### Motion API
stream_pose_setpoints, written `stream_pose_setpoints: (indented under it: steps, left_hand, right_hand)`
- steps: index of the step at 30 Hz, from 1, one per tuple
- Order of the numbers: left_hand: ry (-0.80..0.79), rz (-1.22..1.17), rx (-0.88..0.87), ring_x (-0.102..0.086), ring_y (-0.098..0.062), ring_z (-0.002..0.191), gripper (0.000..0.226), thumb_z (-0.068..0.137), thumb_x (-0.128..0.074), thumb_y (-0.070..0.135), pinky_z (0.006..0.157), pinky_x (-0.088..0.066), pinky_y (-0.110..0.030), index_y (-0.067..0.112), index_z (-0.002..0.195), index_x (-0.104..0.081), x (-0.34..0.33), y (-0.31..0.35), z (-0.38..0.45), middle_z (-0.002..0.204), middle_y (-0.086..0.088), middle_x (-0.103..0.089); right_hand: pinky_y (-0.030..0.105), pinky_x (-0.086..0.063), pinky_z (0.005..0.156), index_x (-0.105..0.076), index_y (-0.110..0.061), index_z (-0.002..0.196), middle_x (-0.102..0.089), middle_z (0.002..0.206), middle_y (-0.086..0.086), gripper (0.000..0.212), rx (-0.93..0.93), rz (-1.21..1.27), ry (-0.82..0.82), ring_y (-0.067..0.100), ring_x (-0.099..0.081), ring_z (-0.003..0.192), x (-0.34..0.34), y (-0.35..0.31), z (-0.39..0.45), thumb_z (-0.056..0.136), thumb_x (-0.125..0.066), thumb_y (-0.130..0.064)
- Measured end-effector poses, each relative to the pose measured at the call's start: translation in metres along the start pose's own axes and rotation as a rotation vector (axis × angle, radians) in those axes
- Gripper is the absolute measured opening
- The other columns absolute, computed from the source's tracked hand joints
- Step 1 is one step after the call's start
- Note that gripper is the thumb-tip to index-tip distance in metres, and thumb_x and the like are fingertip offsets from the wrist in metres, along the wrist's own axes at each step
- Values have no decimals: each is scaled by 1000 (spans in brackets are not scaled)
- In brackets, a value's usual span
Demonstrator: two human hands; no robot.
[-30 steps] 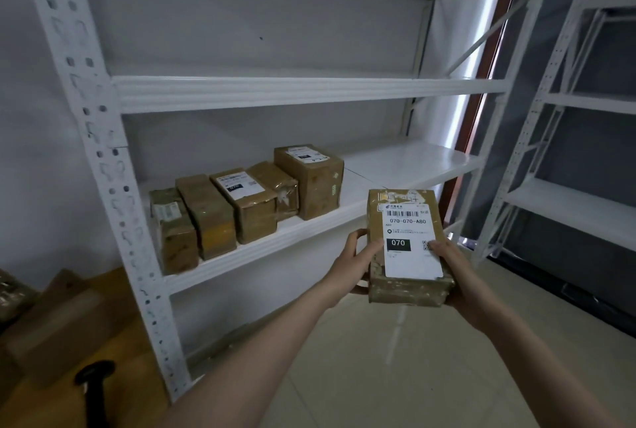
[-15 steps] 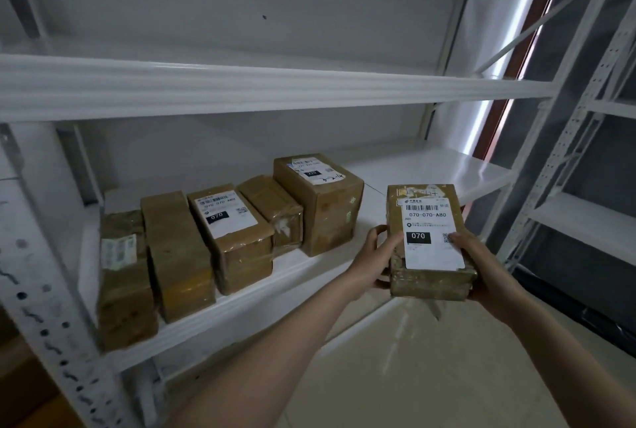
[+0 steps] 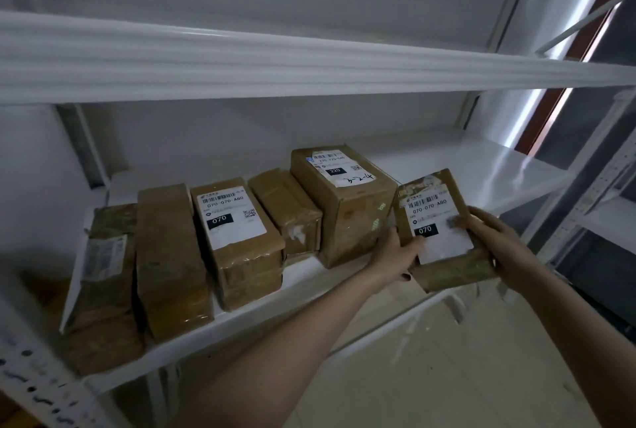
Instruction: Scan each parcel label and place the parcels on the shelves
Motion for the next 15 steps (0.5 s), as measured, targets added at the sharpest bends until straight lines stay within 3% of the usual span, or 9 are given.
stream_pose_setpoints:
  steps: [2,3,5,8,10,12,13,15]
  left_hand:
    - [43,66,-102,-54,-14,111,51,97,-54,33,72,-50,-19,23,140,-30,1,9,2,127,6,-52]
    - [65,112,-159,-52,-14,116,60,96,-56,34,77,-49,-18,23,145,-23,1,13,2,131,7,-50]
    - [107,230,-252,-50,-17,126,72,95,-57,41,92,-45,-25,24,149,-14,2,20,3,141,3,-47]
    - [171,458,-300,-50,-26,126,75,93,-48,57,97,-43,-31,22,152,-16,2,30,4,145,-7,-46]
    - [277,727,-301,-60,-32,109,80,89,-40,68,79,-52,-34,12,146,-31,7,37,6,125,-17,-59]
    - [354,929,-336,-64,-33,86,64,95,-45,57,53,-44,-31,4,130,-50,7,47,8,92,-16,-61]
    - [374,989,-360,-64,-33,82,53,97,-48,49,50,-39,-30,2,119,-56,5,52,7,84,-14,-58]
    - [378,1043,-392,-64,-36,84,37,99,-50,36,57,-40,-31,1,103,-62,1,60,8,81,-16,-56]
  right_hand:
    - [47,-57,82,-49,-26,137,-65,116,13,83,26,-46,3,31,-67,97,-4,-14,15,63,-78,-50]
    - [45,-56,83,-46,-25,140,-63,119,14,76,40,-71,15,31,-66,98,-5,-21,23,72,-76,-42]
    - [43,-55,83,-45,-23,141,-59,123,14,69,74,-139,36,31,-63,100,-10,-35,37,79,-74,-33]
    - [45,-51,94,-48,-23,139,-54,133,13,68,139,-297,52,31,-58,112,-20,-53,55,78,-76,-34]
    - [44,-46,99,-48,-21,140,-50,140,11,66,191,-471,60,31,-51,122,-27,-65,62,81,-73,-35]
    - [44,-42,102,-49,-23,139,-48,142,11,66,206,-574,57,32,-47,125,-35,-70,70,80,-73,-40]
    - [45,-42,103,-49,-24,139,-48,141,11,68,200,-616,45,32,-47,125,-38,-70,73,78,-73,-44]
    - [45,-42,102,-50,-22,138,-50,139,14,72,197,-680,0,34,-50,122,-46,-67,78,76,-70,-53]
Point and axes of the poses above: each hand's wrist, its own z-axis towards the middle knuckle, its own x-axis out of the back of the hand, y = z × x, the point moved 6 cm from there along z, towards the middle knuckle
